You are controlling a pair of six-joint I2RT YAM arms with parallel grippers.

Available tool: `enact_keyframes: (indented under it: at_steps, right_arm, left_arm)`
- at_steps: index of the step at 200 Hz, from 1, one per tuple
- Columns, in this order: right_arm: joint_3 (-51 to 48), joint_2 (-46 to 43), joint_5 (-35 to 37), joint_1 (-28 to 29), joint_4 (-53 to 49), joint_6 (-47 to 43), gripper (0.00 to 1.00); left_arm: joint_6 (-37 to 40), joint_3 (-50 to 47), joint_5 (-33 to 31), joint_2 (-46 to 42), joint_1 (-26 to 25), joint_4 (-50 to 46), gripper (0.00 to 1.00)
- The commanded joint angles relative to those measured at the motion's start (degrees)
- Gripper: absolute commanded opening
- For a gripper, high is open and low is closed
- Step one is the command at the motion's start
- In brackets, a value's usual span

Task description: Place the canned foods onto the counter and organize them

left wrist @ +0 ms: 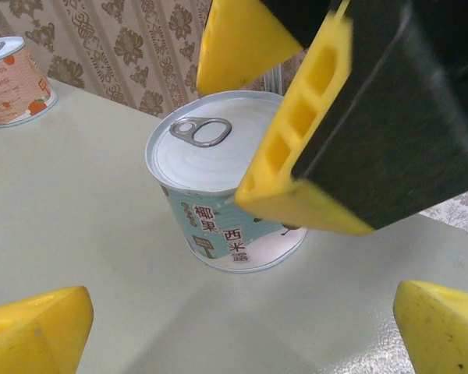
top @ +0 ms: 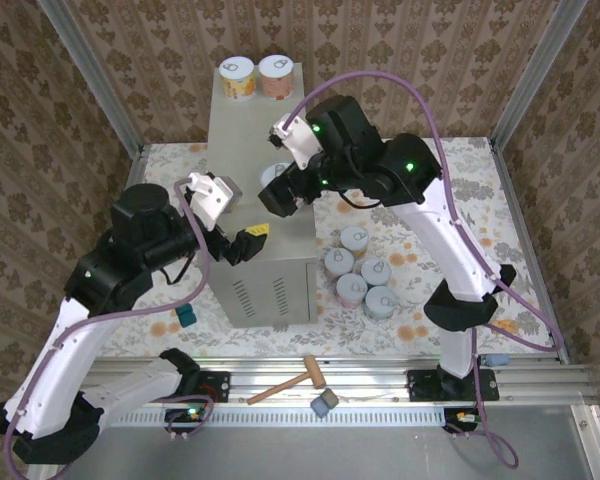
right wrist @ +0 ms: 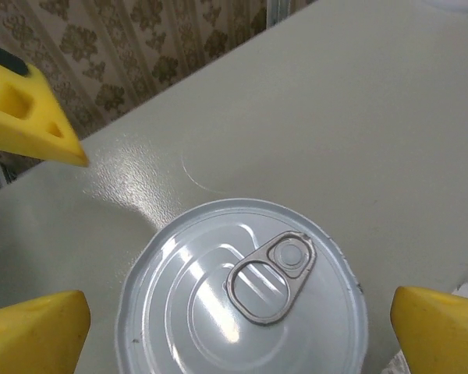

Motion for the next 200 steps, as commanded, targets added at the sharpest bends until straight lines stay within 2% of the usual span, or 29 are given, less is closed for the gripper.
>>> enact_keyframes:
  at_steps: [1, 51, 76, 94, 145, 181, 200]
  right_arm:
    - [-2.91, -6.95, 2.50, -0.73, 3.90, 0.81, 1.00]
    - [-27.52, -23.59, 5.49, -1.65, 15.99, 2.35, 1.00]
    - [-44.70, -36.02, 4.47, -1.78, 26.26, 2.92, 1.00]
    - [-52.82, -42.33, 3.92, -1.75, 30.10, 3.40, 1.00]
    - [-62.67, -51.99, 0.61, -1.70, 31.91, 3.49, 1.00]
    - [-65.86, -53.95, 1.09, -1.66, 32.71, 3.84, 1.00]
    - [-66.89, -53.95, 1.05, -1.66, 33.21, 4.16, 1.00]
  left_arm:
    - [-1.72, -0.47, 0.82, 0.66, 0.67, 3.04, 1.00]
    - [-2.35, 0.05, 1.85, 3.95, 0.66, 5.62, 1.00]
    - [-3.04, 0.75, 3.09, 6.16, 0.71, 7.24, 1.00]
    - [-3.50, 1.20, 3.69, 7.51, 0.66, 8.82, 1.00]
    - [-4.63, 2.25, 4.26, 10.78, 0.86, 12.48, 0.97]
    - [-5.00, 3.12, 3.34, 12.62, 1.02, 13.84, 0.95]
    - [-5.17, 3.48, 3.12, 13.27, 1.11, 14.34, 0.89]
